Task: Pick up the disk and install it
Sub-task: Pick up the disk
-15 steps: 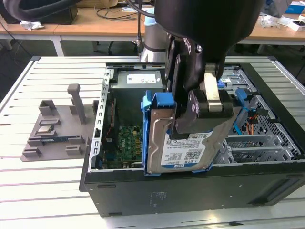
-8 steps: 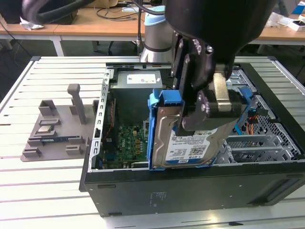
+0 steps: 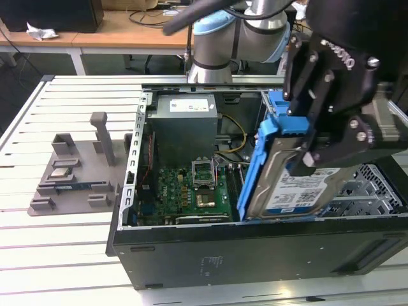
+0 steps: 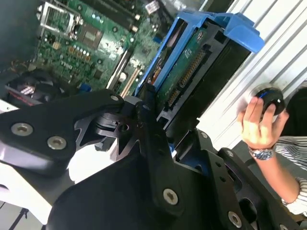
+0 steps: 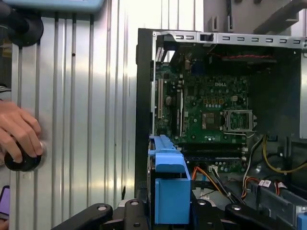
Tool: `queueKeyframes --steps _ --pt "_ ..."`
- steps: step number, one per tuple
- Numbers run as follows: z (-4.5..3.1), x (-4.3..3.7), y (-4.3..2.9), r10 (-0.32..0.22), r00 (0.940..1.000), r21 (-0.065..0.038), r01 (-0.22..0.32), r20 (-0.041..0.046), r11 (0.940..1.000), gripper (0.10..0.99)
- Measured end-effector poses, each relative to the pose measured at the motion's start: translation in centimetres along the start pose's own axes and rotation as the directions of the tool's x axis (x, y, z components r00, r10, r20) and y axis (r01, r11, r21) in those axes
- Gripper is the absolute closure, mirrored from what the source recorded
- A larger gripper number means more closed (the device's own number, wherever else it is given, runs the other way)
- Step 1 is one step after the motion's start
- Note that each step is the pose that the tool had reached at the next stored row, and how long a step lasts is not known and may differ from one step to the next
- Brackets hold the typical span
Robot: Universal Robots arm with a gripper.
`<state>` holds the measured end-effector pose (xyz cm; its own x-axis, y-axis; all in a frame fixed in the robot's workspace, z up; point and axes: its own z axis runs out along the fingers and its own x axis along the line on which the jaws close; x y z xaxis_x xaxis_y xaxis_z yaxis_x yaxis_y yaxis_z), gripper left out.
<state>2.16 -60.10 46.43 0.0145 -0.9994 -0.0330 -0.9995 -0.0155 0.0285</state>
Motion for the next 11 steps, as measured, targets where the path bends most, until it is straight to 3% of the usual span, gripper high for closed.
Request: queueKeyframes --steps 9,11 --pt "-0.05 -0.89 -6.29 0.000 1.0000 -0.009 0.000 0.0008 1.0000 0.722" --pt "-0.06 -1.22 -7.31 0.000 1.0000 -0.010 0.000 0.0013 0.9999 0.722"
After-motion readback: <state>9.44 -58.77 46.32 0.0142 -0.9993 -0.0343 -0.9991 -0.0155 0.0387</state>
